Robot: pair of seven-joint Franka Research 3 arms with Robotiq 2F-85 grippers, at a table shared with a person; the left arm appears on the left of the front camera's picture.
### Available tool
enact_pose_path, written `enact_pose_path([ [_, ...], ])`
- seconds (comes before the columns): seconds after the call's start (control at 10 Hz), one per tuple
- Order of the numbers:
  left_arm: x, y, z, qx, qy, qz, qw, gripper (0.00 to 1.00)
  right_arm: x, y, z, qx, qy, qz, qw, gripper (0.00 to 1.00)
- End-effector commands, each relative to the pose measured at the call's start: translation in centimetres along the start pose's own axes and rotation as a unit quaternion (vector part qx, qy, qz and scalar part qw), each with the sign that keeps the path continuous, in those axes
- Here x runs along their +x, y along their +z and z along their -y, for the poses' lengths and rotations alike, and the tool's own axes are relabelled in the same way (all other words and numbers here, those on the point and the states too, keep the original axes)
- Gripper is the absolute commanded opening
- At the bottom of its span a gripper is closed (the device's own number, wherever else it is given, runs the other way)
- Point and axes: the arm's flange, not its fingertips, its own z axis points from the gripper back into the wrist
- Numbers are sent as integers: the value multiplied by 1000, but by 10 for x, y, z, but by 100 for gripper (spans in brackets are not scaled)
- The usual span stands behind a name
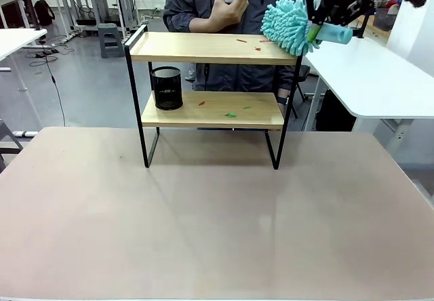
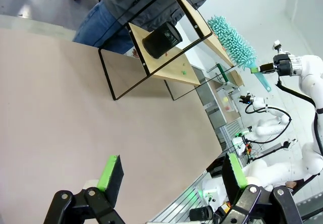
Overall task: Clean the shelf.
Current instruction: Clean the specific tier of the Shelf with the Duster once objects are removed.
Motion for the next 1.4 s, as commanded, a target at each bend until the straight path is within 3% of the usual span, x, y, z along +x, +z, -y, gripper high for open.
enact_pose_path([
  [0.0,1,-1,2,-7,-9,9,1000,100,-1,1,-6,12,20,-10,1000,12],
  [0.4,1,-1,2,-7,-9,9,1000,100,-6,-2,-18,67,124,-49,989,12],
  [0.6,1,-1,2,-7,-9,9,1000,100,-10,0,-14,118,197,-100,968,12],
  [0.8,1,-1,2,-7,-9,9,1000,100,-21,1,-7,165,280,-158,932,12],
  [0.9,1,-1,2,-7,-9,9,1000,100,-27,6,-2,211,334,-181,901,12],
  [1.0,1,-1,2,-7,-9,9,1000,100,-33,13,9,270,389,-212,855,12],
  [1.1,1,-1,2,-7,-9,9,1000,100,-36,17,19,304,414,-223,828,12],
  [1.3,1,-1,2,-7,-9,9,1000,100,-38,19,34,330,408,-212,825,12],
])
